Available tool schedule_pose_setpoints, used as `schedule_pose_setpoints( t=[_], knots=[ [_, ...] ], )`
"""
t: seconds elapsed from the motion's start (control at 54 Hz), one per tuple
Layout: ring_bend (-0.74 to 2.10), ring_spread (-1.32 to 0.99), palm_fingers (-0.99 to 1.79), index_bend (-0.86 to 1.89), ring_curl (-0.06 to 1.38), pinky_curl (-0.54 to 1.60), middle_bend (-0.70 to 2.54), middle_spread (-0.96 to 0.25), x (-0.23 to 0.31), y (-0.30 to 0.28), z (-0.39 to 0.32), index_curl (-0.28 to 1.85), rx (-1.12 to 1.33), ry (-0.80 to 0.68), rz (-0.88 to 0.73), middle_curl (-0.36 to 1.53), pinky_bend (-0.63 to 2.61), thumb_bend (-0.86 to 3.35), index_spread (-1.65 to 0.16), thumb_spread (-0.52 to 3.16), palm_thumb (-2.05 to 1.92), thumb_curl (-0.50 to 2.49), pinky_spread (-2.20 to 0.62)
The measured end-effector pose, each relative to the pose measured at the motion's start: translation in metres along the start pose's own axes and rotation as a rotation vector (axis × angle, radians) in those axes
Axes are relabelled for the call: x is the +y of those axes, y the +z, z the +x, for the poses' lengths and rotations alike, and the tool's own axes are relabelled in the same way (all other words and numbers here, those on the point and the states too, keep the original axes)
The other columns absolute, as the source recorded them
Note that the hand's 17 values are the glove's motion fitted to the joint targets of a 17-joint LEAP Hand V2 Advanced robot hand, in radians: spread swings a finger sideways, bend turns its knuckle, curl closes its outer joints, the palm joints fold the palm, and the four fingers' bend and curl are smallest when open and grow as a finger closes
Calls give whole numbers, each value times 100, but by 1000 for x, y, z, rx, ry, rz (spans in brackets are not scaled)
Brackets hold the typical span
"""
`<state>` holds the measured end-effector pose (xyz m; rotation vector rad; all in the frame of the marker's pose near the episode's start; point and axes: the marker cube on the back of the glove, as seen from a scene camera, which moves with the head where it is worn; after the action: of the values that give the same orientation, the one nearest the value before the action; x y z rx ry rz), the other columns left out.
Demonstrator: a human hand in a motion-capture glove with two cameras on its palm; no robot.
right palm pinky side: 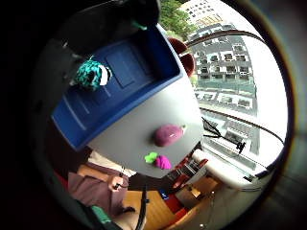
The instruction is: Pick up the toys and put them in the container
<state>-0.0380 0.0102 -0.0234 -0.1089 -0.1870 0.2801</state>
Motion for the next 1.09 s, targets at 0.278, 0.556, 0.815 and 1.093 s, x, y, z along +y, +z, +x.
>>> schedule_pose_setpoints(
  t=[0.278,0.556,0.815,1.093],
  knots=[
    [46,0,-30,5,33,41,13,8,123,-15,129,31,-65,206,8,41,101,-1,-7,122,15,58,2],
    [42,2,-28,3,33,38,14,10,265,72,227,21,-50,290,-74,34,96,-2,-7,128,16,48,4],
    [42,2,-26,4,33,37,14,10,300,188,262,16,-144,350,-148,31,95,-2,-6,128,15,42,4],
    [49,1,-17,5,35,37,15,8,290,292,280,13,-150,289,-222,29,99,-1,-7,127,16,39,3]
  ],
)
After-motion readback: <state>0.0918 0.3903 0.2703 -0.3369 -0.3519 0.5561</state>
